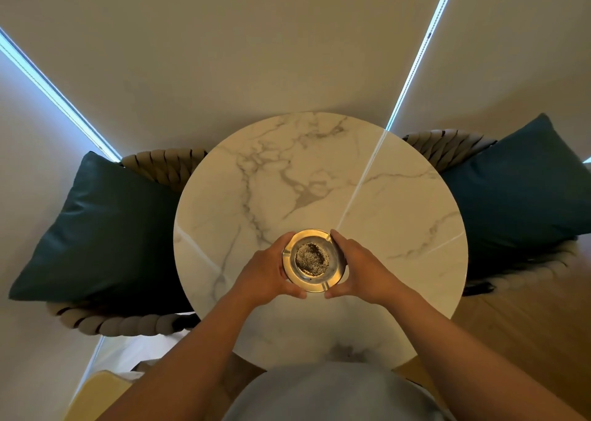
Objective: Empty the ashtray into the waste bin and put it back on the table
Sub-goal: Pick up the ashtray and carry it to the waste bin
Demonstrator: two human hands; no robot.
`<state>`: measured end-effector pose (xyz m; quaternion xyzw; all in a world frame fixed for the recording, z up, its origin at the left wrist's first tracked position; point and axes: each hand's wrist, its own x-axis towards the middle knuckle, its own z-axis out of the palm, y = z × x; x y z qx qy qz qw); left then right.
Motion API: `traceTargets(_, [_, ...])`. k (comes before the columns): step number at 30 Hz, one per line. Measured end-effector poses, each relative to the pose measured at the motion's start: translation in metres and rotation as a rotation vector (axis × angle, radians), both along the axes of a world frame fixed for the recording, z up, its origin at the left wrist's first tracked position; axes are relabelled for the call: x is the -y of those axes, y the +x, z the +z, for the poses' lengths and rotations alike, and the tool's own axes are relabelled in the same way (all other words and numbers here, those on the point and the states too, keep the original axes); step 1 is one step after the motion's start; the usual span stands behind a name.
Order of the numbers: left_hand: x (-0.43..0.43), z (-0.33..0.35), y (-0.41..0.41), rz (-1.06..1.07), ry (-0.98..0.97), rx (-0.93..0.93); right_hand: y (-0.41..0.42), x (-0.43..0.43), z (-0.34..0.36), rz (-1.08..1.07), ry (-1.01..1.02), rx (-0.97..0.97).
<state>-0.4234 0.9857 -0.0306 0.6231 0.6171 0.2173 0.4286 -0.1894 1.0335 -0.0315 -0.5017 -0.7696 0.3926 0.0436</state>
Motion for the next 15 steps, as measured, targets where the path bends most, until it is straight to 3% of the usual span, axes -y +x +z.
traceTargets(15, [0.094,0.007,0.09,0.13,-0.004,-0.03,0.08,0.057,0.007,0.172,0.008,-0.004])
